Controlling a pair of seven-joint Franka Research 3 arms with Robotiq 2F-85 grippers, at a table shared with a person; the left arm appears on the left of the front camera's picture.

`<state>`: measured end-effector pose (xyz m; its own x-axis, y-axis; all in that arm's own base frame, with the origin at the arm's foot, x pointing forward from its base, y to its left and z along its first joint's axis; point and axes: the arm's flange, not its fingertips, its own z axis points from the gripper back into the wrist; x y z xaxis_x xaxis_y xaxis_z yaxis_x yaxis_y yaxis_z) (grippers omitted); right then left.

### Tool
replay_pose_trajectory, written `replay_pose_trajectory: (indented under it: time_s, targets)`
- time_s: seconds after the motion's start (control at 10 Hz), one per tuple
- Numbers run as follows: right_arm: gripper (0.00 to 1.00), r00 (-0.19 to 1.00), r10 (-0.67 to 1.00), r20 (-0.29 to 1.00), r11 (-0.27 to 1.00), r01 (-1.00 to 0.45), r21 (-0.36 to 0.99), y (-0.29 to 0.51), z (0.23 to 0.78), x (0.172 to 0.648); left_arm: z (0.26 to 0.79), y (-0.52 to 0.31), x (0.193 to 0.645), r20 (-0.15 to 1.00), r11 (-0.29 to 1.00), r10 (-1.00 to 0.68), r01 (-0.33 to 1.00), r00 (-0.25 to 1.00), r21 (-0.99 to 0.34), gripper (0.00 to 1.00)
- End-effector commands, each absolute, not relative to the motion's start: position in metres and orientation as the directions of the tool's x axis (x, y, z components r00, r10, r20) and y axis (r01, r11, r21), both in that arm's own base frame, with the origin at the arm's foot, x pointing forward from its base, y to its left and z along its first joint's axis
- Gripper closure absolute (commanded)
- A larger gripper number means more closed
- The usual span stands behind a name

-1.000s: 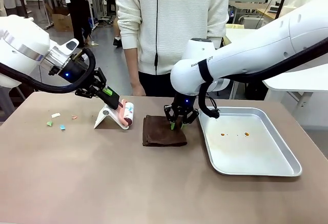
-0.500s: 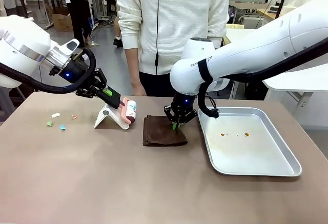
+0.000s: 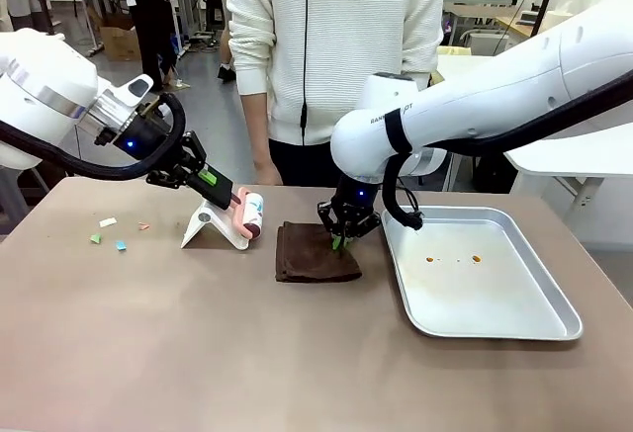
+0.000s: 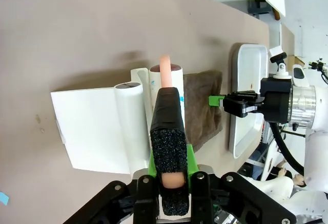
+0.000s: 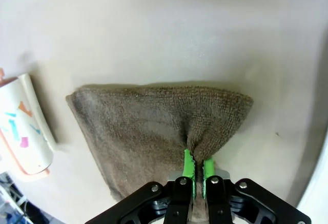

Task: Clean the surface of the table.
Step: Hold the Lint Roller with your left hand and the towel with your right hand.

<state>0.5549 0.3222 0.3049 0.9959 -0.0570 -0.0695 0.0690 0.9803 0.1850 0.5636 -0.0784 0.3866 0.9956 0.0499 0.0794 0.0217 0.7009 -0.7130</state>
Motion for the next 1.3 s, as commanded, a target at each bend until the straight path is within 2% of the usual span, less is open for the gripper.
replay_pose_trajectory:
  time_s: [0.0,0.2,0.5,0.7,0.9,1.1,1.2]
  targets:
    - [1.00,0.992,-0.071,-0.102,0.937,0.102,0.333,0.303,0.304,0.553,0.394,-0.072,0.554,0.105,0.673,0.057,0.040,0.993,-0.738,1.00]
    - [1.00,0.987,-0.045,-0.153,0.840,0.120,0.529,0.281,0.317,0.555,0.402,-0.061,0.549,0.097,0.647,0.073,0.027,0.993,-0.762,1.00]
    - [1.00,0.984,0.035,-0.177,0.608,0.119,0.785,0.242,0.345,0.553,0.420,-0.032,0.538,0.077,0.547,0.120,-0.001,0.990,-0.837,1.00]
    - [1.00,0.986,0.083,-0.142,0.500,0.082,0.862,0.225,0.370,0.544,0.423,0.000,0.531,0.027,0.433,0.060,-0.001,0.998,-0.901,1.00]
    - [1.00,0.964,0.250,-0.092,0.273,0.021,0.962,0.211,0.395,0.531,0.417,0.042,0.520,0.017,0.315,-0.062,0.035,0.998,-0.948,1.00]
    - [1.00,0.936,0.312,-0.161,0.141,0.122,0.982,0.202,0.415,0.517,0.403,0.088,0.491,0.012,0.193,-0.063,0.024,0.998,-0.981,1.00]
    - [1.00,0.932,0.295,-0.210,0.146,0.173,0.974,0.202,0.422,0.511,0.393,0.107,0.474,0.027,0.106,-0.044,0.031,0.999,-0.994,1.00]
